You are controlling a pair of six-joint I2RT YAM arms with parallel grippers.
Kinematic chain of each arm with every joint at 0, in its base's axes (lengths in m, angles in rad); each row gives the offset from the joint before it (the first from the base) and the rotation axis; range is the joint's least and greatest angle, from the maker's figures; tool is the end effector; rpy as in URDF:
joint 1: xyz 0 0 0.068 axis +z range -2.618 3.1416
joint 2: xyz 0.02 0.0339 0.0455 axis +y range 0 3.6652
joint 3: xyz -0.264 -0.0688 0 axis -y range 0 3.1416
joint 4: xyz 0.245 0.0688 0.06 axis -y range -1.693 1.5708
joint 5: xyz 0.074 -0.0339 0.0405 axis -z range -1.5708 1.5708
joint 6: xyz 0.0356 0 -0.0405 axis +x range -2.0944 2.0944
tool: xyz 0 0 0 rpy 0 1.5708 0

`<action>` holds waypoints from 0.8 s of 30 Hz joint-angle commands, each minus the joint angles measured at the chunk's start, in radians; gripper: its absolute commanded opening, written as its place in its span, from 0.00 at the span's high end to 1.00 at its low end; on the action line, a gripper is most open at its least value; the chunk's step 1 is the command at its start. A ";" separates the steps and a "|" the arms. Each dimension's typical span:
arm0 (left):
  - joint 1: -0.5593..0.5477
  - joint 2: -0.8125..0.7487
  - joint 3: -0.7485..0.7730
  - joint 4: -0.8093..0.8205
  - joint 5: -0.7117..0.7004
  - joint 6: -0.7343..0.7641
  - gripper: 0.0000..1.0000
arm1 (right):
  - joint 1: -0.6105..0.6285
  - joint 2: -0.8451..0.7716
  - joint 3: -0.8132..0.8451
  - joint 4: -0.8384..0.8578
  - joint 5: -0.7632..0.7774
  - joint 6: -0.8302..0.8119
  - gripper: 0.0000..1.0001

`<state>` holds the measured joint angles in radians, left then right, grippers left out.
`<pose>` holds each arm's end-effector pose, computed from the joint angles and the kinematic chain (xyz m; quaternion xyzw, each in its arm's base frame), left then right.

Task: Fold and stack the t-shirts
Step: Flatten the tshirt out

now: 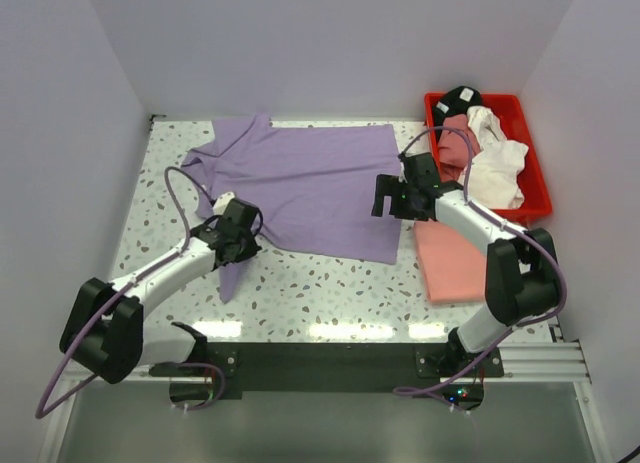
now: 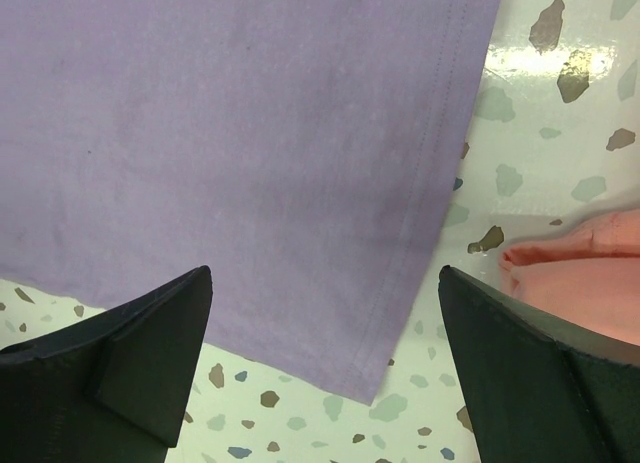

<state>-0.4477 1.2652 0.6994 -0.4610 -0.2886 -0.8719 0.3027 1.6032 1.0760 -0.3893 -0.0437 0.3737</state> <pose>0.2167 -0.0928 0.1921 -0.2384 0.9237 -0.0535 0.2950 0.3214 0.1020 0.2190 0.0266 0.9464 0.1261 0.2962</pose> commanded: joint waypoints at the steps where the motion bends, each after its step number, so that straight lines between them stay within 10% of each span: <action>1: -0.062 0.029 0.092 -0.008 -0.040 -0.027 1.00 | 0.001 -0.039 -0.005 0.004 0.007 0.004 0.01; 7: -0.120 0.171 0.175 -0.048 -0.046 -0.006 0.89 | 0.001 -0.040 -0.004 -0.005 0.010 0.001 0.01; 17: -0.183 -0.040 0.124 -0.214 -0.083 -0.079 0.00 | 0.001 -0.034 0.002 -0.005 0.005 -0.001 0.01; 24: -0.183 -0.213 -0.053 -0.312 -0.006 -0.217 0.00 | 0.001 -0.034 -0.001 -0.005 0.007 -0.002 0.01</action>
<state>-0.6289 1.0702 0.7147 -0.6834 -0.3286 -1.0046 0.3027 1.6012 1.0756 -0.3962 -0.0437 0.3733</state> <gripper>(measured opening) 0.996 0.987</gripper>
